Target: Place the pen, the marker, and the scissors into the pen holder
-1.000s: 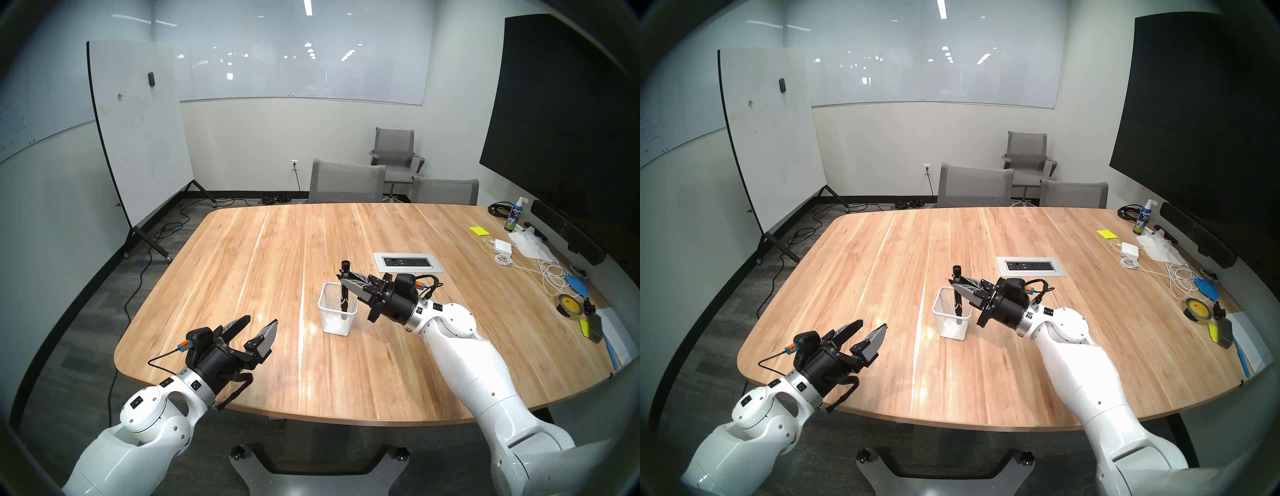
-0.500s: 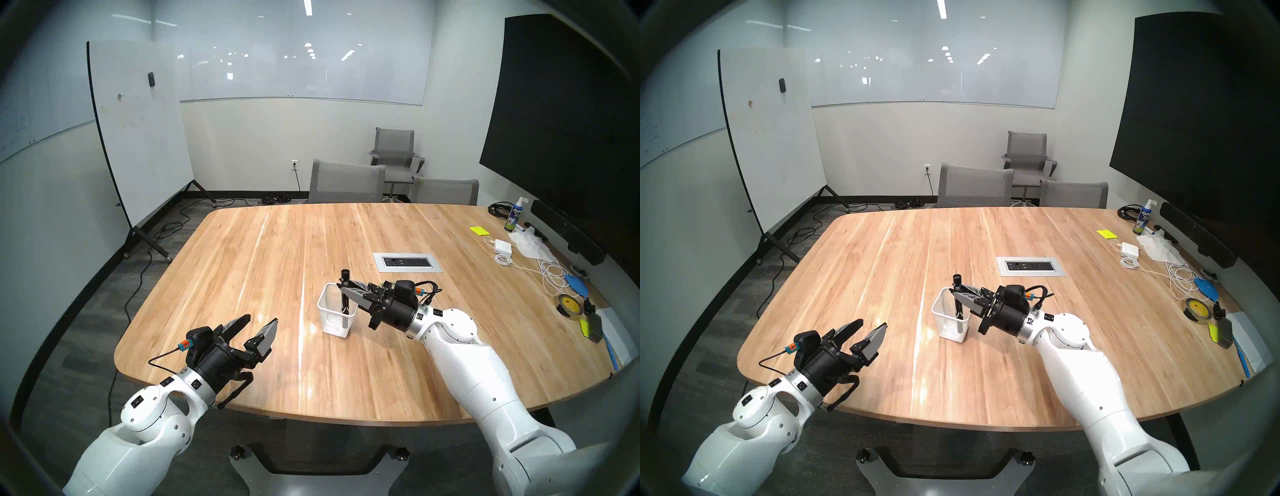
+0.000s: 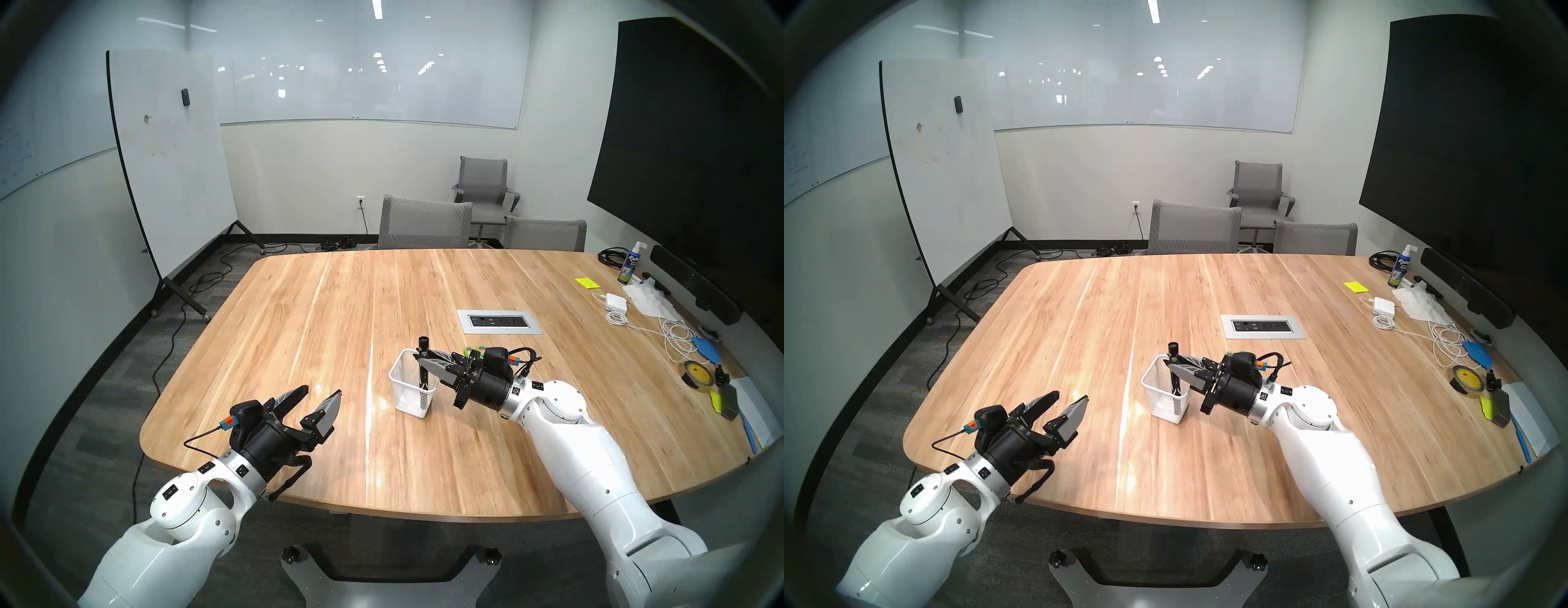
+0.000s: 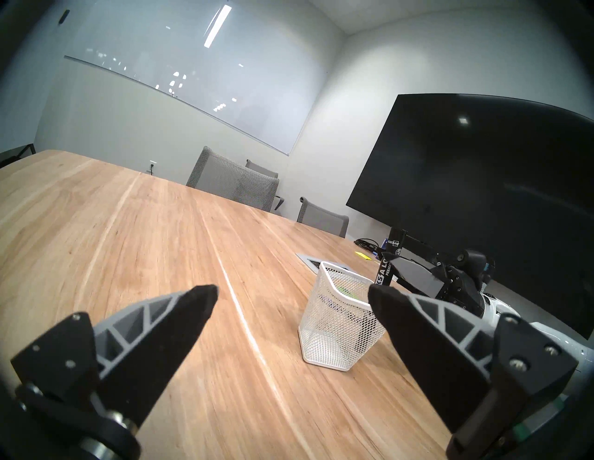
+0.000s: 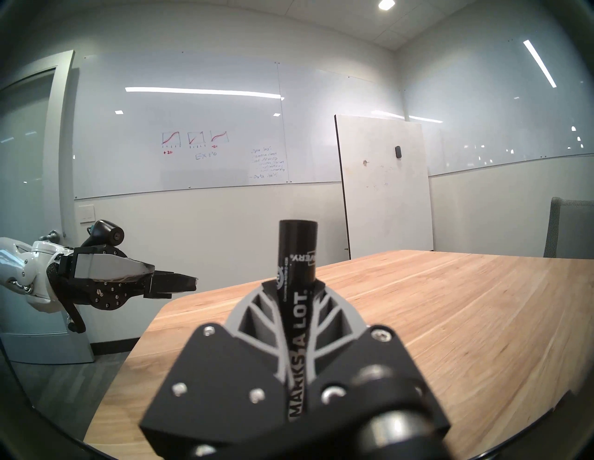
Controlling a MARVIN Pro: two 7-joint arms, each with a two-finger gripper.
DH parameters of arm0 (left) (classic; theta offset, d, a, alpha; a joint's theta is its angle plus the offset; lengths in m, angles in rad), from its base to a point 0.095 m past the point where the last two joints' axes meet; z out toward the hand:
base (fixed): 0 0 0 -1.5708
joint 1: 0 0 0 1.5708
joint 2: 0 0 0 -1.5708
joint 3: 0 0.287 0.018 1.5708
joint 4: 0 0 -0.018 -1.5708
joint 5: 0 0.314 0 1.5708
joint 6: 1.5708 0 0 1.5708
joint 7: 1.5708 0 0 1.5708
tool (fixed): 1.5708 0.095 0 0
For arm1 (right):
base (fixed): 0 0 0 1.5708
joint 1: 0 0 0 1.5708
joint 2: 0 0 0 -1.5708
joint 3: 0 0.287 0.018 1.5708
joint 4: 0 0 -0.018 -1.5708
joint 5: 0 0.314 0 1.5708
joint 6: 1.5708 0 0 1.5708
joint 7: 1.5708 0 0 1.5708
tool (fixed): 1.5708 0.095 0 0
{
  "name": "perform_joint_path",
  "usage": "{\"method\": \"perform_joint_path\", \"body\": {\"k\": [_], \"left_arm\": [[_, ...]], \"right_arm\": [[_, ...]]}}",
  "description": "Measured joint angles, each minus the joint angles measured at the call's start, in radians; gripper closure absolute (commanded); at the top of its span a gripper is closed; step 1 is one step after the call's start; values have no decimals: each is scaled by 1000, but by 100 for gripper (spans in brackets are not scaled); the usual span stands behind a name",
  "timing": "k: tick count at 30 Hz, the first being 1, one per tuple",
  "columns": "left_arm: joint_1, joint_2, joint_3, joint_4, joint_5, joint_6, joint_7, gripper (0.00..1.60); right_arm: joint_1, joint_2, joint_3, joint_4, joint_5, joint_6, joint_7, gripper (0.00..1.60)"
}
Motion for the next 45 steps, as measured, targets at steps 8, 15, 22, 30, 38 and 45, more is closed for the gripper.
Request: {"method": "perform_joint_path", "body": {"k": [8, 15, 22, 30, 38, 45], "left_arm": [[-6, -3, 4, 5, -2, 0, -3, 0], [-10, -5, 7, 9, -4, 0, -3, 0], [-13, -7, 8, 13, -5, 0, -4, 0], [-16, -7, 25, 10, 15, 1, -1, 0], [-24, -8, 64, -18, 65, 22, 43, 0], [-39, -20, 71, -39, 84, 55, 113, 0]], "right_arm": [[0, 7, -5, -6, -9, 27, 7, 0], [1, 8, -7, -10, -20, 34, 2, 0], [3, -1, -8, -10, -25, 22, -9, 0], [-2, -7, 25, -34, -16, -6, -24, 0], [-26, 7, 61, -68, 10, -16, 3, 0], [-58, 23, 96, -93, 39, -24, 37, 0]]}}
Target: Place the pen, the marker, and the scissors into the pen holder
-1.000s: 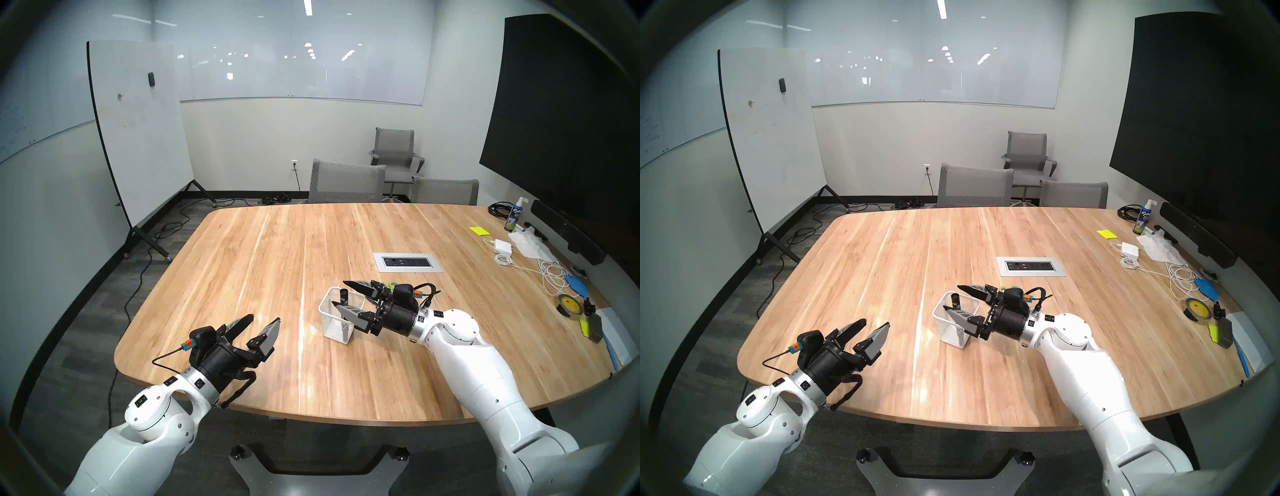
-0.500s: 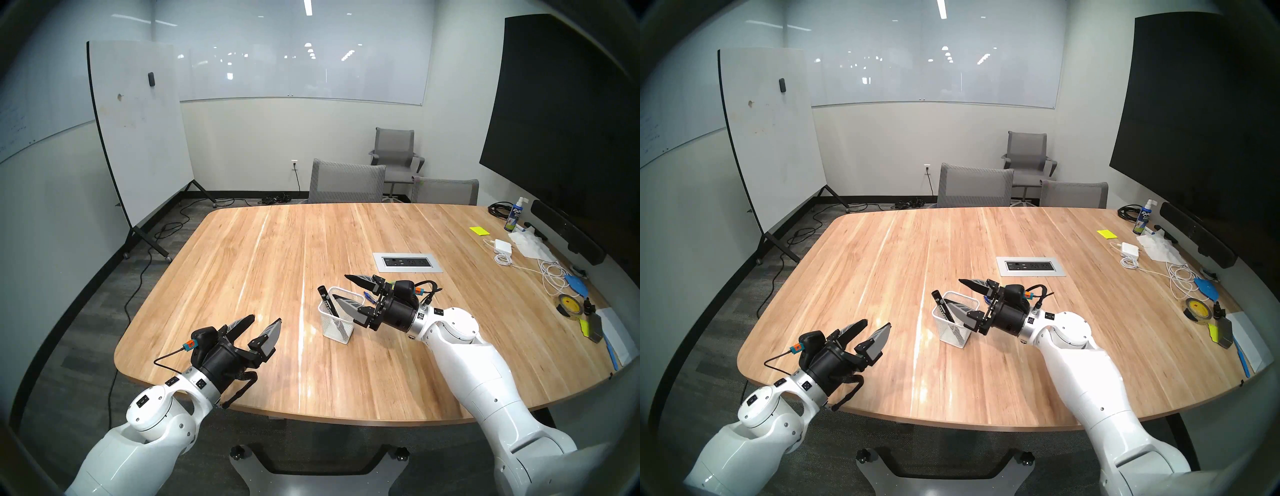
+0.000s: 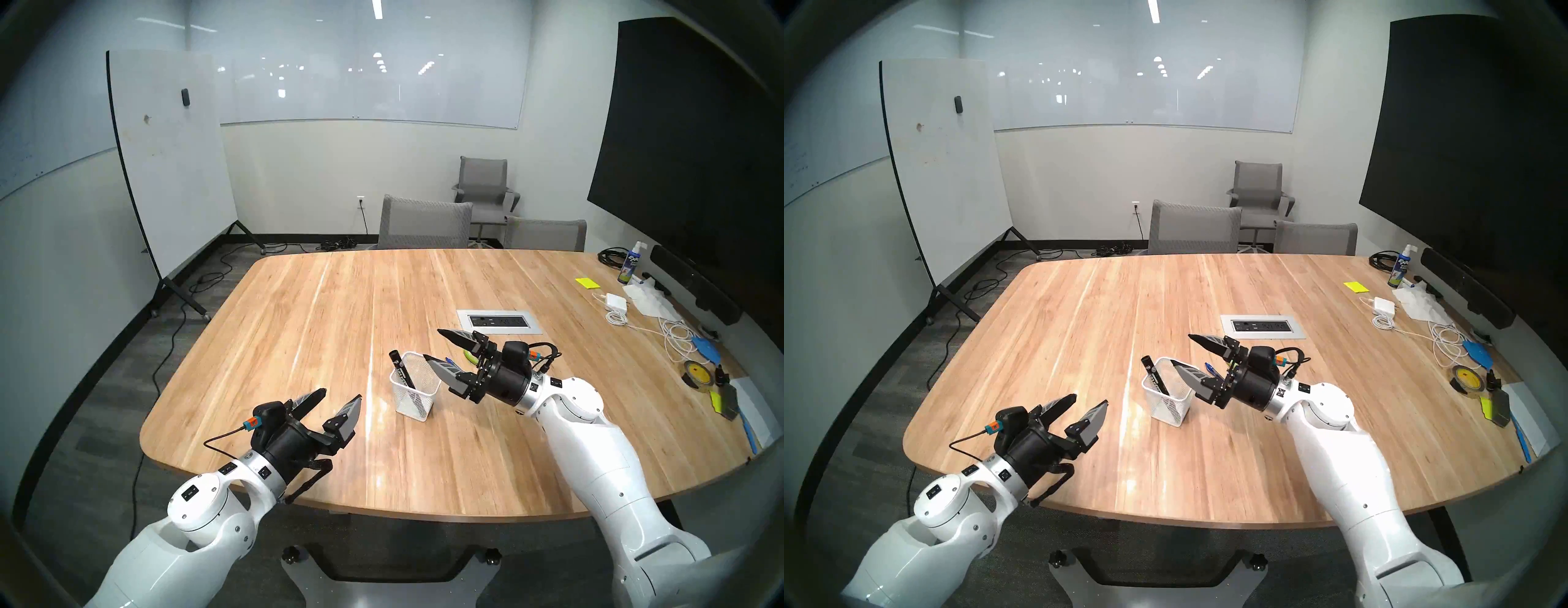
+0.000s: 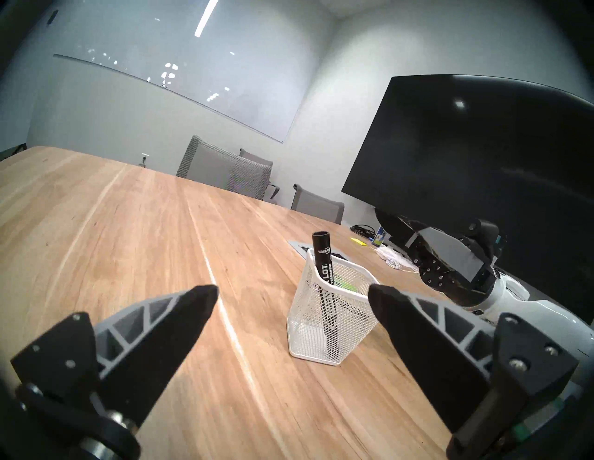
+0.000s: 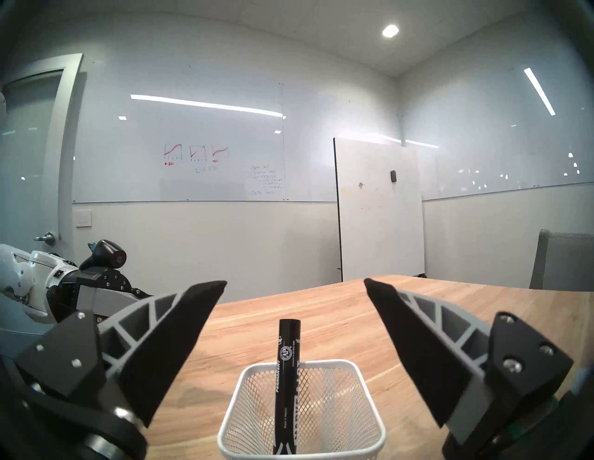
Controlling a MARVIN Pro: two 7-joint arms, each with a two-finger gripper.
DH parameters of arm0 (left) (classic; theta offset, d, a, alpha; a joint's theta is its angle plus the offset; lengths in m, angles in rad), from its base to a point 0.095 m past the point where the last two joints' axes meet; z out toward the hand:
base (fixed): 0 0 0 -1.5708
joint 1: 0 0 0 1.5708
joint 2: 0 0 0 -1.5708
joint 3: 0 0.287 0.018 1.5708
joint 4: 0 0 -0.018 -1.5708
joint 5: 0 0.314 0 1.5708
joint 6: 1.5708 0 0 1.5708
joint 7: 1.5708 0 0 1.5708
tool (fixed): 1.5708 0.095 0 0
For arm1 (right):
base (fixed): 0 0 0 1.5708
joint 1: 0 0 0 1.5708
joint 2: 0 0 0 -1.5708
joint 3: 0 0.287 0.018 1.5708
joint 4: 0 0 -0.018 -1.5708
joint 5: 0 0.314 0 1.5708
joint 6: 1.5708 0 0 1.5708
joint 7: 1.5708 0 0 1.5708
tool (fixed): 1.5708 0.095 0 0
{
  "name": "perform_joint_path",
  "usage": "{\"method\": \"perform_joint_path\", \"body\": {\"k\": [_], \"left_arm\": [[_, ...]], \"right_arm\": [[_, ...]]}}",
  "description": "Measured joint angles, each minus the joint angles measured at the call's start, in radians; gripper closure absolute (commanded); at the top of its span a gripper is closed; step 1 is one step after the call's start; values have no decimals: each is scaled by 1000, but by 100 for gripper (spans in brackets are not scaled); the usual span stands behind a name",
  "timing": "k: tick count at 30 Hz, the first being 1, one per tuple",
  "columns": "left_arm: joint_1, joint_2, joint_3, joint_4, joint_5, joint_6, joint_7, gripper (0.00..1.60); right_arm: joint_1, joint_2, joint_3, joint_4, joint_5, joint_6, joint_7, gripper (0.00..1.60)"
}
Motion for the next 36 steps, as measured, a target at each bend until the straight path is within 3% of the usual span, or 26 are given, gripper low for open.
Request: {"method": "perform_joint_path", "body": {"k": [11, 24, 36], "left_arm": [[-23, -9, -67, -27, -27, 45, 90, 0], [-28, -11, -81, -53, -41, 91, 142, 0], [-30, -11, -82, -57, -45, 92, 143, 0]], "right_arm": [[-62, 34, 75, -58, 46, -4, 44, 0], [-122, 62, 154, -108, 97, -10, 98, 0], [-124, 107, 238, -40, 151, 4, 173, 0]]}}
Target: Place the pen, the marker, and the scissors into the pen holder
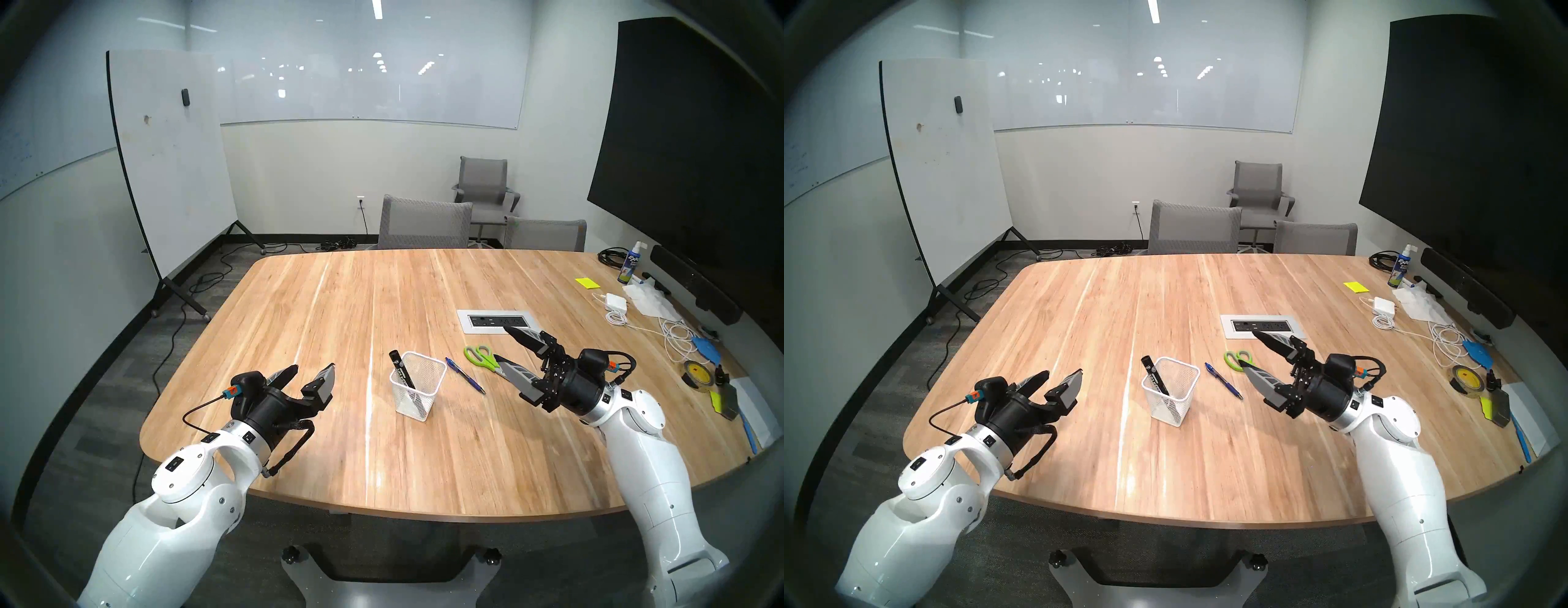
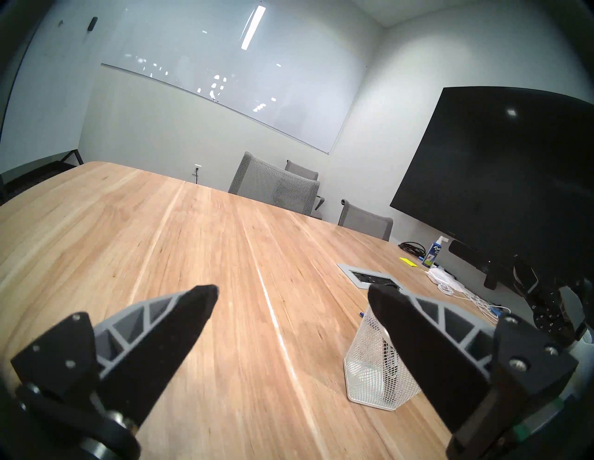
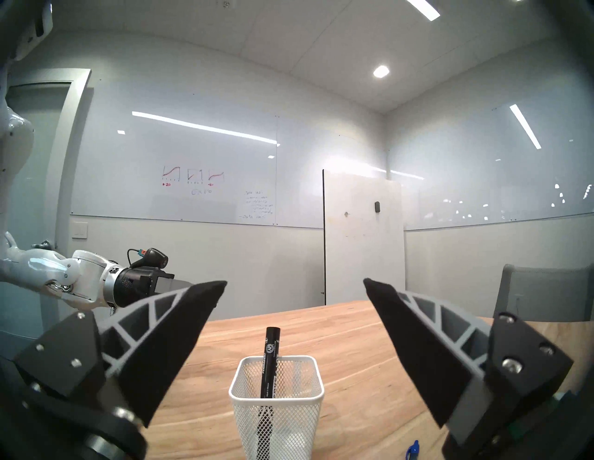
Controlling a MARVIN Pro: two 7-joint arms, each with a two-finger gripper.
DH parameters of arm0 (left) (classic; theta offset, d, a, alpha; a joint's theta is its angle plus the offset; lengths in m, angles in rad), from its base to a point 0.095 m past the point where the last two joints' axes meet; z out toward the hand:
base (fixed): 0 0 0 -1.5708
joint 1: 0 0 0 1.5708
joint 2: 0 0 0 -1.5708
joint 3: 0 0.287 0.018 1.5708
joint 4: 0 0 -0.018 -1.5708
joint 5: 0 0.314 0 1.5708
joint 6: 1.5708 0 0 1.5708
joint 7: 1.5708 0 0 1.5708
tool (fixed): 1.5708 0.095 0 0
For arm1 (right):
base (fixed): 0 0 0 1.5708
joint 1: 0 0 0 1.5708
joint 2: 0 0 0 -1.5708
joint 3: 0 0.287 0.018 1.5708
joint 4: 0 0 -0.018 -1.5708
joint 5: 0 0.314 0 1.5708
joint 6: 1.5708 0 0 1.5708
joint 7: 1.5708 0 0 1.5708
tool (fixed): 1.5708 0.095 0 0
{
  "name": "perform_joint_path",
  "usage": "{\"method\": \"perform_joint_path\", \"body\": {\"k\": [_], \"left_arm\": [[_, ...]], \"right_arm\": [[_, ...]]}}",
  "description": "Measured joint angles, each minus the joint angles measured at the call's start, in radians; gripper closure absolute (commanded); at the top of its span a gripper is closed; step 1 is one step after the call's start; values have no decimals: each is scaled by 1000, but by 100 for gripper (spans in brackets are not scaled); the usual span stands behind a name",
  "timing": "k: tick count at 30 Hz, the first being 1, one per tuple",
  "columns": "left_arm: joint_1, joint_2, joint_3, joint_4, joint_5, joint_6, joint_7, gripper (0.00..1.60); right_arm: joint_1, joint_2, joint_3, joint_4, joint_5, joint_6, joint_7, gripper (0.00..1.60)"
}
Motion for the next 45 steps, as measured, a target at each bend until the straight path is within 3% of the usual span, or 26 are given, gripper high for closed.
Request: {"method": "perform_joint_path", "body": {"k": [10, 24, 45], "left_arm": [[0, 0, 0, 0, 2, -1, -6, 0], [-1, -1, -1, 0, 8, -1, -9, 0], [0, -5, -4, -1, 13, -1, -11, 0]], "right_arm": [[56, 58, -24, 82, -61, 79, 8, 0], [112, 102, -66, 71, -210, 111, -39, 0], [101, 135, -57, 1, -310, 171, -78, 0]]}}
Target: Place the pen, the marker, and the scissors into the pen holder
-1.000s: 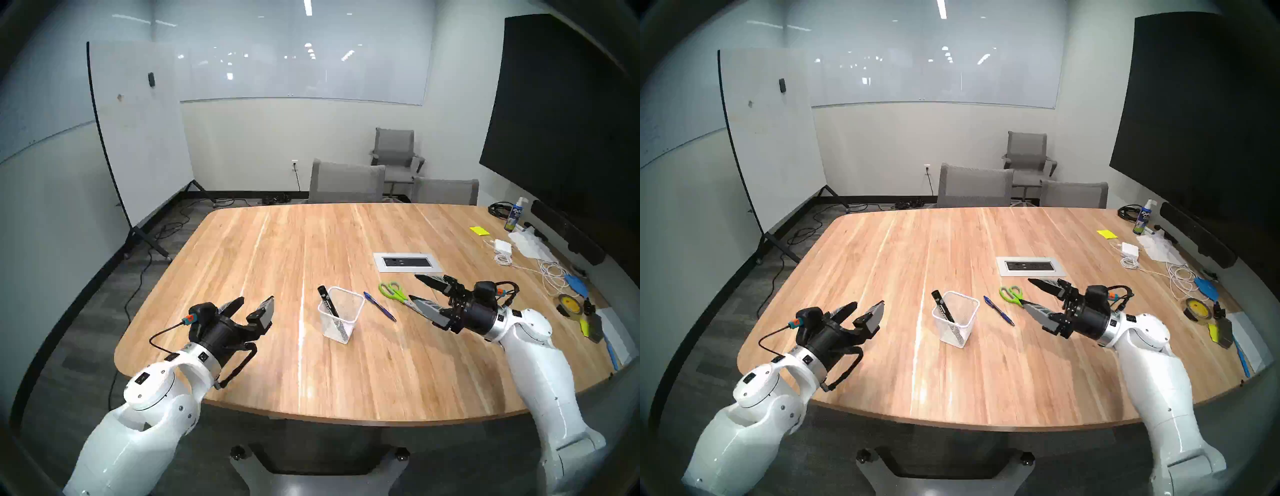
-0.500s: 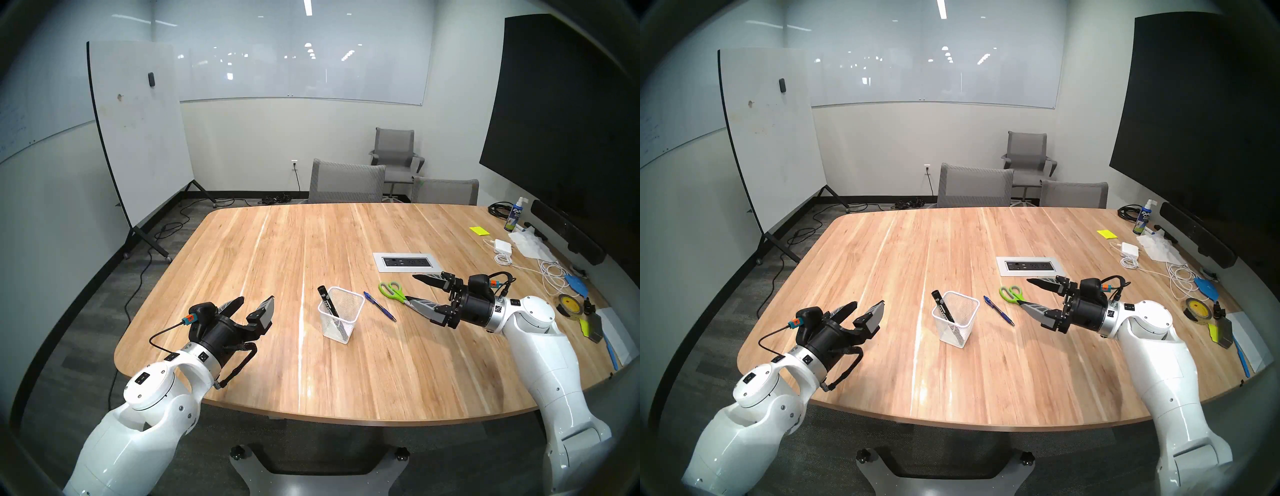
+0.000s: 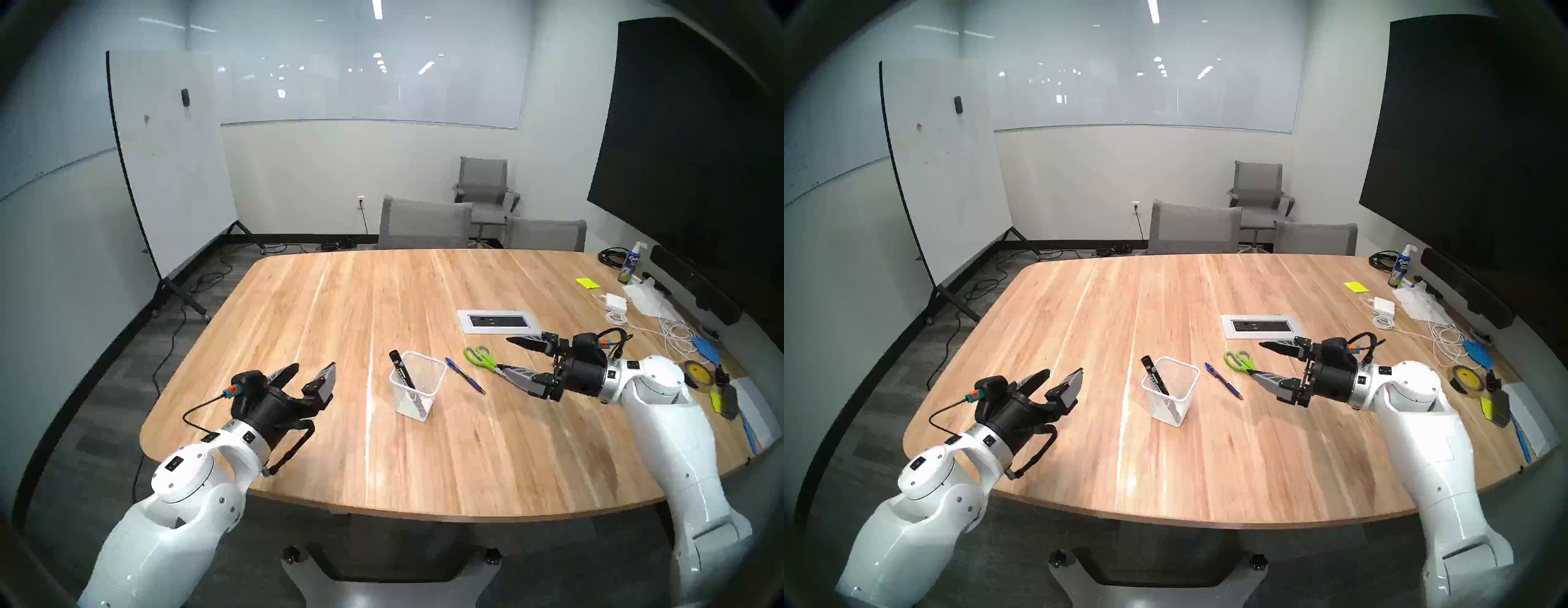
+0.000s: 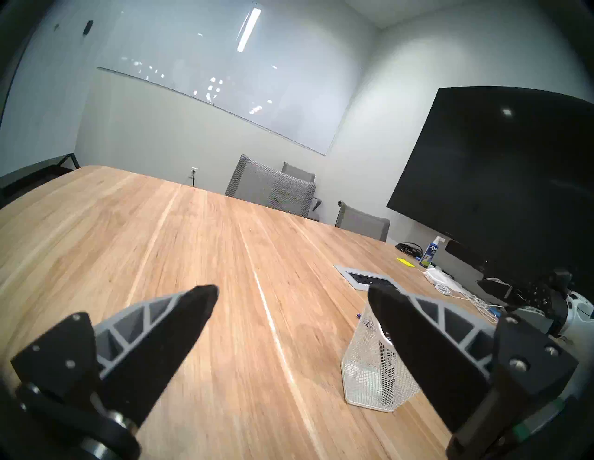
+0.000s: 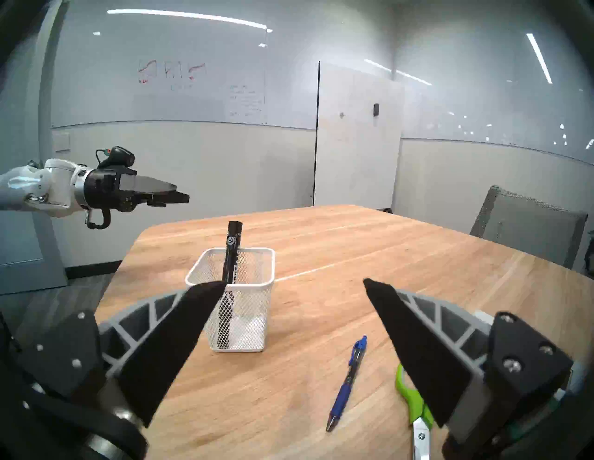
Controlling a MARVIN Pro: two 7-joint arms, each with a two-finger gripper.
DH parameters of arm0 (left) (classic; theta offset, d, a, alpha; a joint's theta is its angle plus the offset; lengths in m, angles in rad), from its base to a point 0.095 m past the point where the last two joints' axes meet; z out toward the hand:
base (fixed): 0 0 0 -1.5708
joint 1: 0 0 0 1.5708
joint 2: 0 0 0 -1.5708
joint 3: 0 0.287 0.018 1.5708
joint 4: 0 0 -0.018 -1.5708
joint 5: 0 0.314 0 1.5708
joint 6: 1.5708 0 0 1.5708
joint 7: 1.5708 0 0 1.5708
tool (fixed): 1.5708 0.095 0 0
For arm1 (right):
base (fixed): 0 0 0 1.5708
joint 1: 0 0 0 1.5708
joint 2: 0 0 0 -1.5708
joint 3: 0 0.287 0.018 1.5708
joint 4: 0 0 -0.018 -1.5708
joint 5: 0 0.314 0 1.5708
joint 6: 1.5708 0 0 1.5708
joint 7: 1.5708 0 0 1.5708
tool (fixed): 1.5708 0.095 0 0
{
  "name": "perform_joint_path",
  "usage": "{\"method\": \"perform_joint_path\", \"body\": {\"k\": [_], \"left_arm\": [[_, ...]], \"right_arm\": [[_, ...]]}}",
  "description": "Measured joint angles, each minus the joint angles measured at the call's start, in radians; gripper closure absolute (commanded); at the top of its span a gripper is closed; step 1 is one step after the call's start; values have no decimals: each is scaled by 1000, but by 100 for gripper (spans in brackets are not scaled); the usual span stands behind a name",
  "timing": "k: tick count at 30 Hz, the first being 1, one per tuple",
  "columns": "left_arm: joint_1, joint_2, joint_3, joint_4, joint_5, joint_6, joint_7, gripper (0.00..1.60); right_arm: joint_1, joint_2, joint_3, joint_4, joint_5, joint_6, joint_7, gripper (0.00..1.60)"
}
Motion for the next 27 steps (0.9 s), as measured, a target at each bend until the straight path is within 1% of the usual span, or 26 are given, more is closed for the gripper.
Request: {"method": "perform_joint_path", "body": {"k": [5, 12, 19, 27], "left_arm": [[0, -1, -1, 0, 1, 0, 0, 0], [0, -2, -1, 0, 1, 0, -1, 0], [0, -3, -2, 0, 2, 0, -2, 0], [0, -4, -2, 0, 3, 0, -3, 0]], "right_arm": [[-17, 7, 6, -25, -24, 19, -12, 0], [-24, 8, 9, -27, -42, 28, -23, 0], [-8, 6, 6, 18, -54, 18, -31, 0], [8, 9, 0, 45, -70, 12, -33, 0]]}}
